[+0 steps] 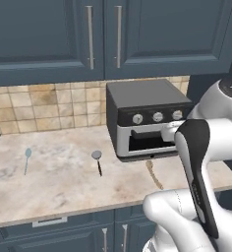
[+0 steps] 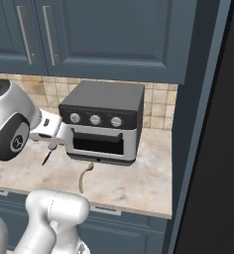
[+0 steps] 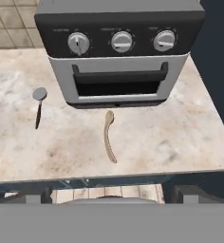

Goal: Organize the utensils by type. Pick up the wooden spoons from the counter and place them in the open cabinet. Then pick up the metallic utensils from the counter and place them in the open drawer.

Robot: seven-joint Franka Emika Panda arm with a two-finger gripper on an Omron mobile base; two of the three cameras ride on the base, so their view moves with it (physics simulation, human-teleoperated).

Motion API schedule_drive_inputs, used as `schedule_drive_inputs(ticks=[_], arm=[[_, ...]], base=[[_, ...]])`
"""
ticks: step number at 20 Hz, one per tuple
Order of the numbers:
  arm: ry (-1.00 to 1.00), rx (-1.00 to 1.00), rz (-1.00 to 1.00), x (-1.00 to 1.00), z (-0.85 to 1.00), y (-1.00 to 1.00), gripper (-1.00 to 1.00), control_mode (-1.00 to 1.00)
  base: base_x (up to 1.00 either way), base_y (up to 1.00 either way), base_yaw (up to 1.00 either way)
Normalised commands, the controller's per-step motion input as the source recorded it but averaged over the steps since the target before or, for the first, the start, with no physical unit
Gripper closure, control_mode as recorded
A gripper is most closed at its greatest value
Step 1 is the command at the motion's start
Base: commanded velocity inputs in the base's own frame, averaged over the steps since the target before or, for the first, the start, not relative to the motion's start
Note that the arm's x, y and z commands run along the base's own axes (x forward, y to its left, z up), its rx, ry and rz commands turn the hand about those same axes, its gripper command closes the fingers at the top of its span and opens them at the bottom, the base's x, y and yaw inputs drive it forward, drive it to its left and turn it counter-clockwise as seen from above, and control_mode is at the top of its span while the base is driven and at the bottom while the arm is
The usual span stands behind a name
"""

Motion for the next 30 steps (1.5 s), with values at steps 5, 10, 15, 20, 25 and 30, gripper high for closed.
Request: schedule_drive_inputs(ticks=[5, 10, 15, 20, 25, 30], arm=[[0.26, 0.00, 0.00, 0.06, -0.53, 0.00, -1.00, -1.00], [0.20, 0.00, 0.00, 0.06, -0.49, 0.00, -1.00, -1.00], [0.14, 0.00, 0.00, 0.01, -0.46, -0.01, -1.00, -1.00], [0.20, 0.00, 0.00, 0.00, -0.50, -0.01, -1.00, -1.00], [0.15, 0.00, 0.00, 0.02, -0.43, -0.04, -1.00, -1.00], [0.15, 0.00, 0.00, 0.02, -0.38, -0.03, -1.00, -1.00]], base=[[0.00, 0.00, 0.00], [0.00, 0.00, 0.00], [0.00, 0.00, 0.00], [0.00, 0.00, 0.00], [0.00, 0.00, 0.00], [0.00, 0.00, 0.00]])
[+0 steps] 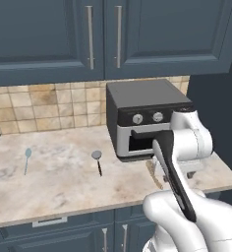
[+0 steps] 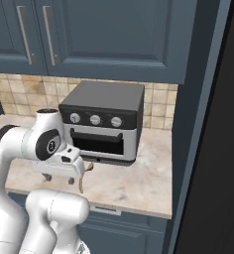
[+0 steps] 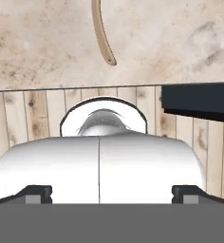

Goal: Organize the utensils by type. Pick up the wooden spoons from the counter and place them in the open cabinet. Then pick up the metallic utensils from the counter and place them in the open drawer.

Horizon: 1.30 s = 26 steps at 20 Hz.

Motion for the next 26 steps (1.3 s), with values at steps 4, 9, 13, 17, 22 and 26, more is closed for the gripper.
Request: schedule_drive_inputs(ticks=[4, 9, 13, 17, 22, 26], arm=[[0.00, 0.00, 0.00, 0.27, -0.23, 0.00, -1.00, -1.00], [-0.13, 0.00, 0.00, 0.45, -0.18, 0.00, -1.00, -1.00], [-0.05, 0.01, 0.00, 0.51, -0.30, 0.00, -1.00, -1.00], [-0.01, 0.00, 0.00, 0.52, -0.37, 0.00, -1.00, -1.00], [0.00, 0.00, 0.00, 0.44, -0.39, 0.00, -1.00, -1.00], [0.04, 0.00, 0.00, 0.38, -0.40, 0.00, -1.00, -1.00]], base=[[0.00, 0.00, 0.00], [0.00, 0.00, 0.00], [0.00, 0.00, 0.00], [0.00, 0.00, 0.00], [0.00, 0.00, 0.00], [0.00, 0.00, 0.00]])
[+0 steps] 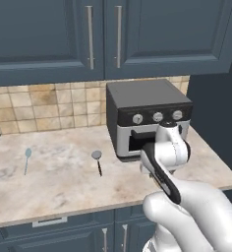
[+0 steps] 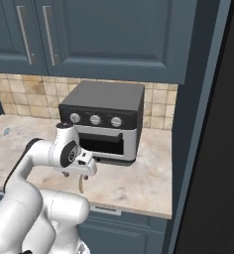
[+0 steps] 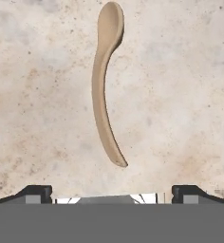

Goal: Organize the utensils by type. Pick up the wooden spoons from the counter and place them in the open cabinet. Then pick up the metallic utensils from the counter and place them in the open drawer.

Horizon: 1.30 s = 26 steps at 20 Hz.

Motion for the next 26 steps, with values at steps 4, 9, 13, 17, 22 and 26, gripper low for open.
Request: schedule_drive_inputs(ticks=[4, 9, 13, 17, 22, 26], arm=[[0.00, 0.00, 0.00, 0.36, -0.39, 0.00, -1.00, -1.00], [0.00, 0.00, 0.00, 0.32, -0.35, 0.00, -1.00, -1.00], [0.06, 0.00, 0.00, 0.26, -0.29, 0.01, -1.00, -1.00], [0.03, 0.00, 0.00, 0.14, -0.37, 0.06, -1.00, -1.00], [0.00, 0.00, 0.00, 0.03, -0.38, 0.02, -1.00, -1.00], [0.00, 0.00, 0.00, 0.01, -0.35, 0.00, -1.00, -1.00]], base=[[0.00, 0.00, 0.00], [0.00, 0.00, 0.00], [0.00, 0.00, 0.00], [0.00, 0.00, 0.00], [0.00, 0.00, 0.00], [0.00, 0.00, 0.00]])
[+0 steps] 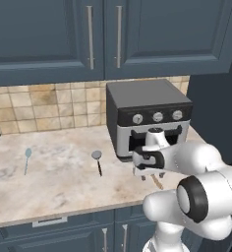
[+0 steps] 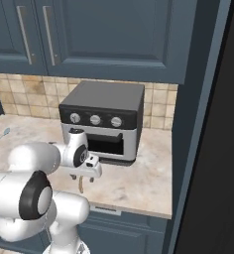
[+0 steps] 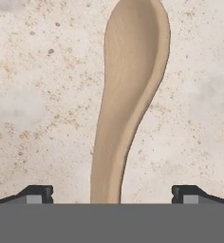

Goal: Organize the utensils by type. Pick up the wooden spoons from the counter and place them in the open cabinet. Then pick up the metallic utensils from the counter and place them in the open drawer.

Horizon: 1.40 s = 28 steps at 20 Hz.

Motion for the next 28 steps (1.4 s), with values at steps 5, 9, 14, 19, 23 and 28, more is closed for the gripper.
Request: schedule_drive_inputs(ticks=[5, 9, 14, 19, 23, 28], arm=[[0.00, 0.00, 0.00, -0.06, -0.39, 0.01, 1.00, -1.00], [0.14, 0.00, 0.00, -0.06, -0.41, 0.00, 1.00, -1.00], [0.14, 0.00, 0.00, -0.01, -0.33, 0.02, 1.00, -1.00], [0.07, 0.00, 0.00, -0.07, -0.02, 0.00, 1.00, -1.00], [0.02, 0.00, 0.00, -0.14, 0.12, 0.00, 1.00, -1.00], [0.00, 0.00, 0.00, -0.40, 0.30, -0.03, 1.00, -1.00]], base=[[0.00, 0.00, 0.00], [0.00, 0.00, 0.00], [0.00, 0.00, 0.00], [0.00, 0.00, 0.00], [0.00, 0.00, 0.00], [0.00, 0.00, 0.00]])
